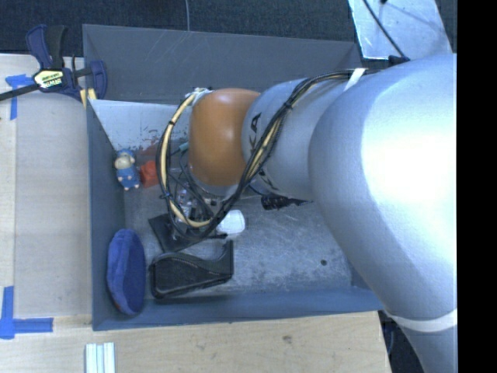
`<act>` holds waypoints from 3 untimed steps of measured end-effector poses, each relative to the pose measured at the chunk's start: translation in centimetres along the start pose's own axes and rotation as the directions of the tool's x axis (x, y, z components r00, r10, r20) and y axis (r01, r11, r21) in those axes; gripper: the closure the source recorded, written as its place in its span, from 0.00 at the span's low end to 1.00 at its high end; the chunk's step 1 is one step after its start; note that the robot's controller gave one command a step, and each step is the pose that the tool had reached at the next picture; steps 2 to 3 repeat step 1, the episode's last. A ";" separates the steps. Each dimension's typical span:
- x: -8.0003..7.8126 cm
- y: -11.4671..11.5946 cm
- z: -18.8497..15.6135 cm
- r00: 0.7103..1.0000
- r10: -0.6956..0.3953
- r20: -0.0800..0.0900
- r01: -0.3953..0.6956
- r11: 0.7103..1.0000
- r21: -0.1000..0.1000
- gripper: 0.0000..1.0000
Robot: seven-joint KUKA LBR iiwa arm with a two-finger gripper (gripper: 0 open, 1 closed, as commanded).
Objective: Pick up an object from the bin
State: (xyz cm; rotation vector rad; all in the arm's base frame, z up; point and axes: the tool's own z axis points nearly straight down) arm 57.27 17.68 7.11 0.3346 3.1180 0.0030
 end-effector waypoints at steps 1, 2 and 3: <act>-0.7 -1.2 -14.1 1.000 -0.017 0.005 0.017 1.000 -0.002 1.00; -0.7 -1.2 -14.1 1.000 -0.017 0.005 0.017 1.000 -0.002 1.00; -0.7 -1.2 -14.1 1.000 -0.017 0.005 0.017 1.000 -0.002 1.00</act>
Offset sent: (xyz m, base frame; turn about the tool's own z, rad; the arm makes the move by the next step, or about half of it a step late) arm 0.0012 -0.0138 0.1356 -0.0169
